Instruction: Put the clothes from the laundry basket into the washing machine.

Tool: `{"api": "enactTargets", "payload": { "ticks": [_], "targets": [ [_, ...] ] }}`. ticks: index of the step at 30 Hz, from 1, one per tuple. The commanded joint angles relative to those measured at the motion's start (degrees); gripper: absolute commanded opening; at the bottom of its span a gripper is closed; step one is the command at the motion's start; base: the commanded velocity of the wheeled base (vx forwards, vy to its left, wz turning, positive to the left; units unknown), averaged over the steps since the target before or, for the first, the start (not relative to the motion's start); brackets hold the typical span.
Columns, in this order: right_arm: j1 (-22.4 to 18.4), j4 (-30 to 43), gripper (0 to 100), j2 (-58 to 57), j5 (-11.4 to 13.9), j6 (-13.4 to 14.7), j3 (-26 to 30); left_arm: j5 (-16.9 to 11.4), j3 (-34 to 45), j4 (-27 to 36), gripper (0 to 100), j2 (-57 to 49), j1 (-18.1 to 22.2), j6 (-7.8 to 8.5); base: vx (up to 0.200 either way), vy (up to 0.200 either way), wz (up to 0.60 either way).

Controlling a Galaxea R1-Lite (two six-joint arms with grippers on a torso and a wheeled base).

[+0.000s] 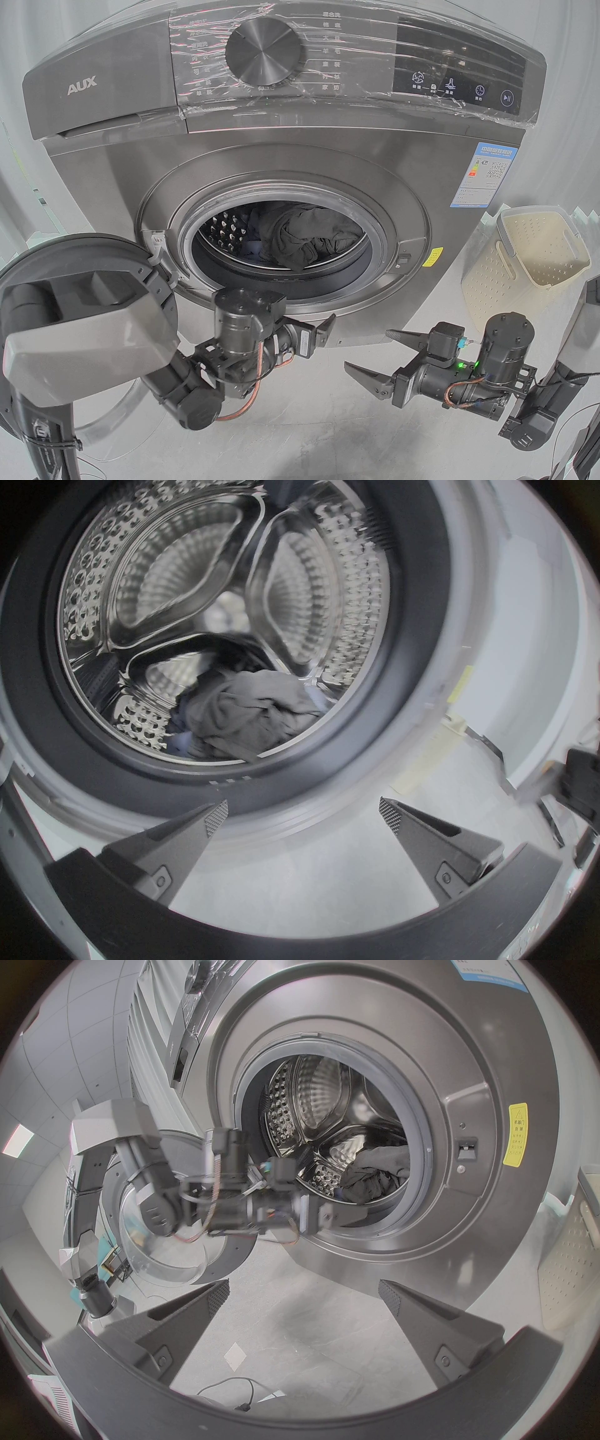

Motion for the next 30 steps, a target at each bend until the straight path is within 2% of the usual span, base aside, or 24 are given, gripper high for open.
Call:
{"api": "enactTargets", "payload": {
  "ticks": [1, 3, 7, 9, 13, 15, 18, 19, 27, 30],
  "targets": [
    [-2.8, -0.1, 100, -7.3, -0.3, 0.1, 3.7, 2.1, 16.5, -7.9, 100, -14.7, -4.9, -0.96, 0.000, 0.000, 0.00],
    [-3.6, -0.1, 100, -8.8, -0.4, 0.5, 5.2, 3.2, 21.6, -9.9, 100, -18.8, -5.3, -2.19, 0.000, 0.000, 0.00],
    [-4.3, 0.0, 100, -11.1, -2.6, 1.6, 7.2, 3.4, 29.4, -13.6, 100, -26.3, -5.5, -4.04, 0.000, 0.000, 0.00],
    [-4.6, 0.0, 100, -11.7, -2.8, 2.1, 8.2, 3.8, 31.7, -15.5, 100, -28.3, -5.4, -3.86, 0.000, 0.000, 0.00],
    [-4.9, 0.0, 100, -13.1, -3.2, 2.3, 10.3, 7.0, 35.7, -20.0, 100, -31.0, -5.3, -3.95, 0.000, 0.000, 0.00],
    [-5.6, 0.0, 100, -13.8, -3.2, 2.3, 10.4, 7.2, 37.4, -20.7, 100, -31.9, -5.5, -3.69, 0.000, 0.000, 0.00],
    [-6.0, 0.0, 100, -14.6, -3.3, 2.3, 10.9, 7.3, 38.2, -20.7, 100, -32.4, -5.6, -3.25, -0.200, 0.000, 0.00],
    [-6.6, 0.1, 100, -16.4, -3.3, 2.2, 11.9, 8.2, 38.8, -20.7, 100, -33.5, -6.0, -2.19, -0.200, 0.000, 0.00],
    [-9.8, 0.7, 100, -20.4, -3.7, 2.0, 16.1, 8.4, 42.5, -20.5, 100, -39.1, -5.4, -1.66, -0.200, 0.000, 0.00],
    [-12.3, 1.7, 100, -24.1, -6.2, 2.3, 16.1, 8.2, 45.7, -20.6, 100, -42.0, -3.5, -1.23, -0.200, 0.000, 0.00]
  ]
}}
